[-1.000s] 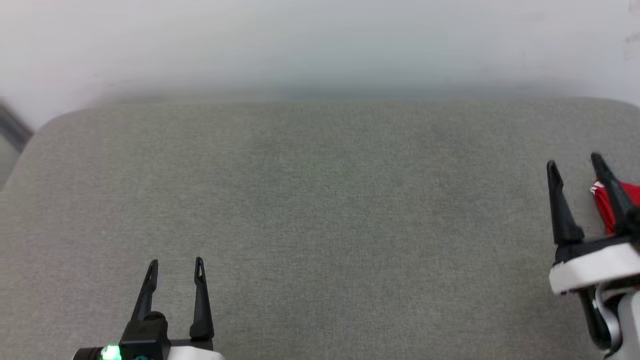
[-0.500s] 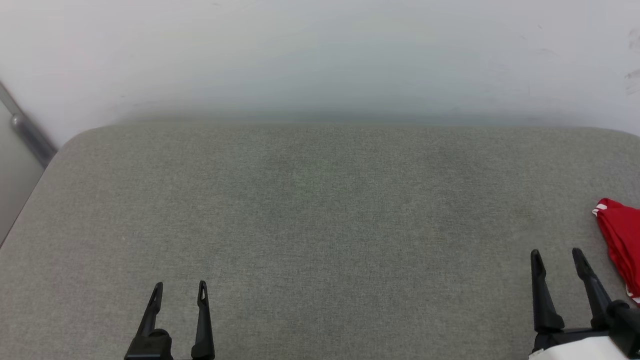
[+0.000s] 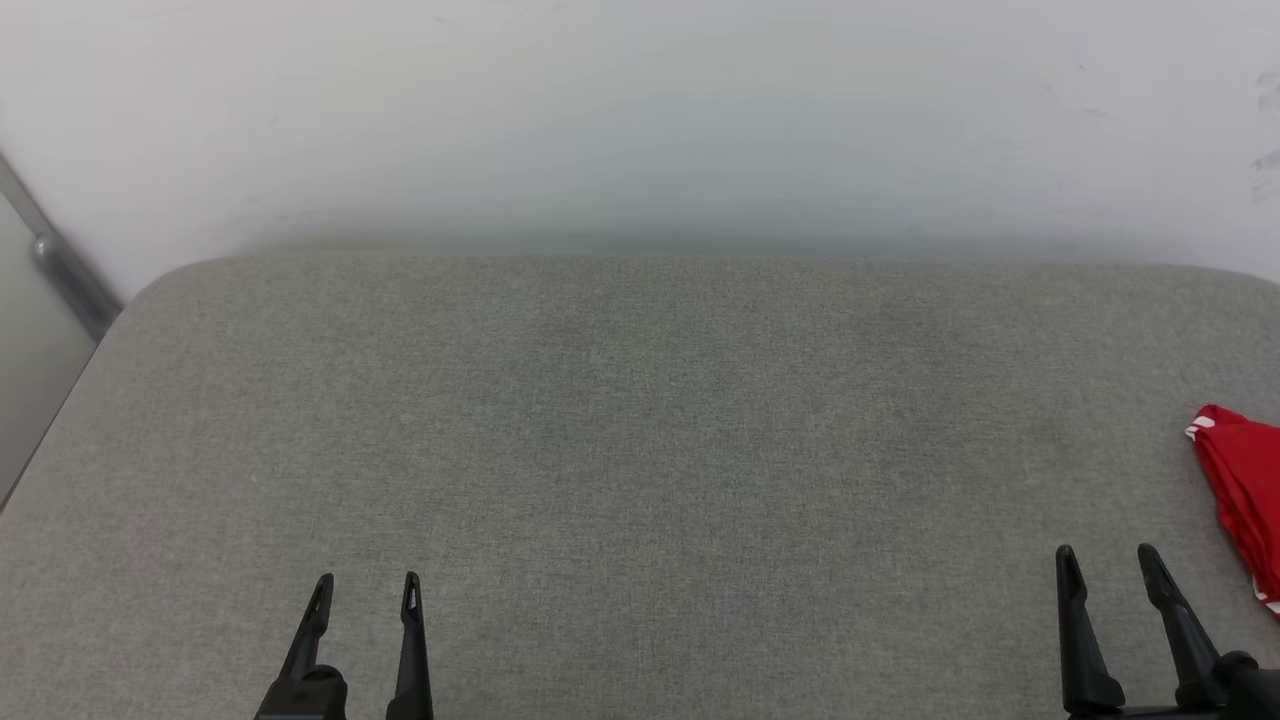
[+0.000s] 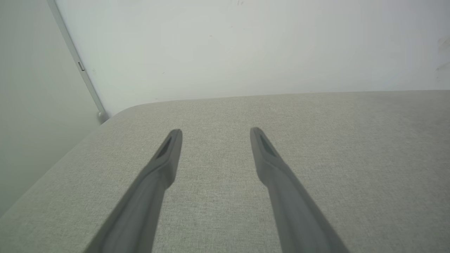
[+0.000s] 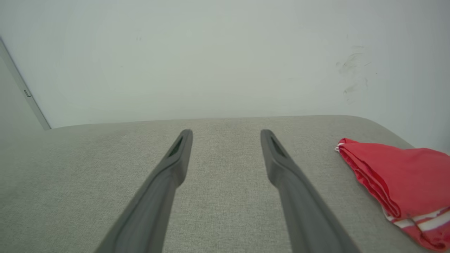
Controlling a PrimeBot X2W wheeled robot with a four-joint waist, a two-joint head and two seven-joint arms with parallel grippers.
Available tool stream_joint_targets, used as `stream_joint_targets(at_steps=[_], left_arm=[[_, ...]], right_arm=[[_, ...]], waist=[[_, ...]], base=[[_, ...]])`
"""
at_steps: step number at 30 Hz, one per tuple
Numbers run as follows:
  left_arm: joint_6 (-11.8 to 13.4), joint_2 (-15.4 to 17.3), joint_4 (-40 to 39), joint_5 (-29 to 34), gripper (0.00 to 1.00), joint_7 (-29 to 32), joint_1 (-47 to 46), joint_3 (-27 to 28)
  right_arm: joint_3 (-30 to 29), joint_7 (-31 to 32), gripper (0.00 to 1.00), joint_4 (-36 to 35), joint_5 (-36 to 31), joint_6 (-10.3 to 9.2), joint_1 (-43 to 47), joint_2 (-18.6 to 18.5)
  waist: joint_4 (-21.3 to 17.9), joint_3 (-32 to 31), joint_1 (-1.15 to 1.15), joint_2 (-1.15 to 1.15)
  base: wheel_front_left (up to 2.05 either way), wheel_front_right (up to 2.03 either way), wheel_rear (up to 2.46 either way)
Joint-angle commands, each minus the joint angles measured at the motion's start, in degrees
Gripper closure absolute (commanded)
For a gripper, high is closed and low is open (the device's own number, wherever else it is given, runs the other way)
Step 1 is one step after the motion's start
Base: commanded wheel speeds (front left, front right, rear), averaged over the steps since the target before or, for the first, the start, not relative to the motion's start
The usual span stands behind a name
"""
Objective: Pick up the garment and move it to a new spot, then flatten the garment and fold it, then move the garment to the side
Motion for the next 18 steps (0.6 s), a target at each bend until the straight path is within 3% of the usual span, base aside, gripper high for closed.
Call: stream_joint_targets(at_steps=[1, 7, 8, 12, 18], left_arm=[[-0.13, 0.06, -0.01, -0.23, 0.0, -0.1, 0.5, 0.1], [-0.47, -0.05, 0.22, -0.33, 0.0, -0.1, 0.56, 0.47], [-0.44, -0.1, 0.32, -0.45, 1.0, 0.01, 0.02, 0.37], [-0.45, -0.29, 2.42, -0.86, 1.0, 0.06, 0.51, 0.26], [-1.23, 0.0, 3.06, -8.87, 1.0, 1.48, -0.81, 0.55]], right_arm=[[-0.21, -0.08, 0.0, -0.31, 0.35, -0.05, 1.0, 0.38], [0.13, -0.08, 0.0, -0.37, 0.64, -0.05, 1.12, 0.55], [0.15, 0.0, 1.0, 0.06, 0.53, 0.0, 0.74, 0.3], [0.32, 0.13, 1.0, 2.16, 0.8, 0.0, 0.95, 0.33], [0.51, 1.65, 1.0, 3.08, 8.11, 0.0, -0.52, 0.11]], waist=[[0.03, -0.02, 0.01, 0.0], [0.0, -0.04, 0.01, 0.0], [0.01, -0.05, 0.01, 0.0], [0.01, -0.05, 0.01, 0.0], [-0.22, 0.03, 0.01, 0.0]], base=[[0.0, 0.0, 0.0], [0.0, 0.0, 0.0], [0.0, 0.0, 0.0], [0.0, 0.0, 0.0], [0.0, 0.0, 0.0]])
